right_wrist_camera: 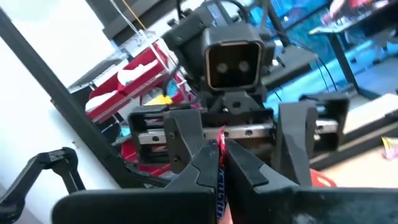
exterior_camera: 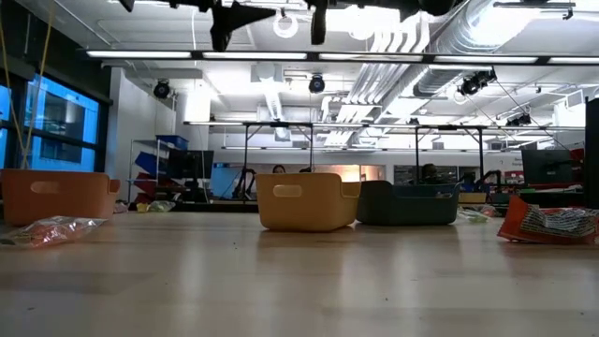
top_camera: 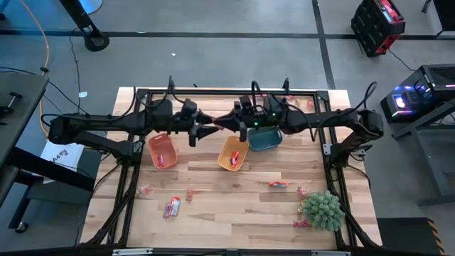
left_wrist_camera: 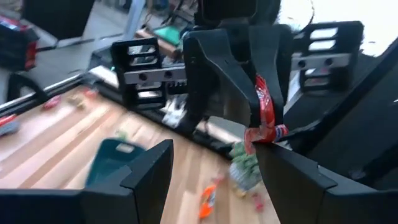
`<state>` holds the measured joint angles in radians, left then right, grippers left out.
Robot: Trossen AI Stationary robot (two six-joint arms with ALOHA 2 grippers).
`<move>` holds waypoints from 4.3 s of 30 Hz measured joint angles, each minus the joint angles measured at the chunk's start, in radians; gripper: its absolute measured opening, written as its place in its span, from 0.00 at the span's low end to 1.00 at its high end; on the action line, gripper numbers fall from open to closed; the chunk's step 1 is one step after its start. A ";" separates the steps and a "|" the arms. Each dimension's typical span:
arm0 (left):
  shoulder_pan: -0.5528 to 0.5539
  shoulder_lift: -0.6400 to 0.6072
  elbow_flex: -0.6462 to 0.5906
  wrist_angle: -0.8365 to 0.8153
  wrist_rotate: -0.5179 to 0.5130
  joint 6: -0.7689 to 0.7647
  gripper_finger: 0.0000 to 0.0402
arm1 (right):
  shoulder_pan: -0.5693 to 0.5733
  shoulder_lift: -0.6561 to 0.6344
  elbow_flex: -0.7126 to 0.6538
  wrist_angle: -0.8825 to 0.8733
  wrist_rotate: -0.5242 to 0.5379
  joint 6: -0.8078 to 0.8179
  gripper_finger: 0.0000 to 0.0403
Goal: Sort candy
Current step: Put the red candy into the orange bin, then put the orange gummy into the blue bin
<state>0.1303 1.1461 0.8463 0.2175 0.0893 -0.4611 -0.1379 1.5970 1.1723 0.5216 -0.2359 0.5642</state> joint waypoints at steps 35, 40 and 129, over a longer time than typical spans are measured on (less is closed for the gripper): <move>-0.015 0.084 0.003 0.554 0.045 -0.048 0.56 | 0.022 -0.027 0.231 -0.120 0.063 -0.095 0.00; -0.008 0.083 0.003 0.559 0.046 -0.052 0.46 | 0.027 -0.027 0.231 -0.139 0.063 -0.084 0.01; 0.037 0.293 0.013 -0.753 -0.269 -0.234 0.29 | -0.079 -0.240 0.229 -0.701 0.132 -0.163 0.47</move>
<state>0.1675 1.4389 0.8593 -0.5354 -0.1800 -0.6951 -0.2165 1.3567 1.4017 -0.1793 -0.1043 0.4015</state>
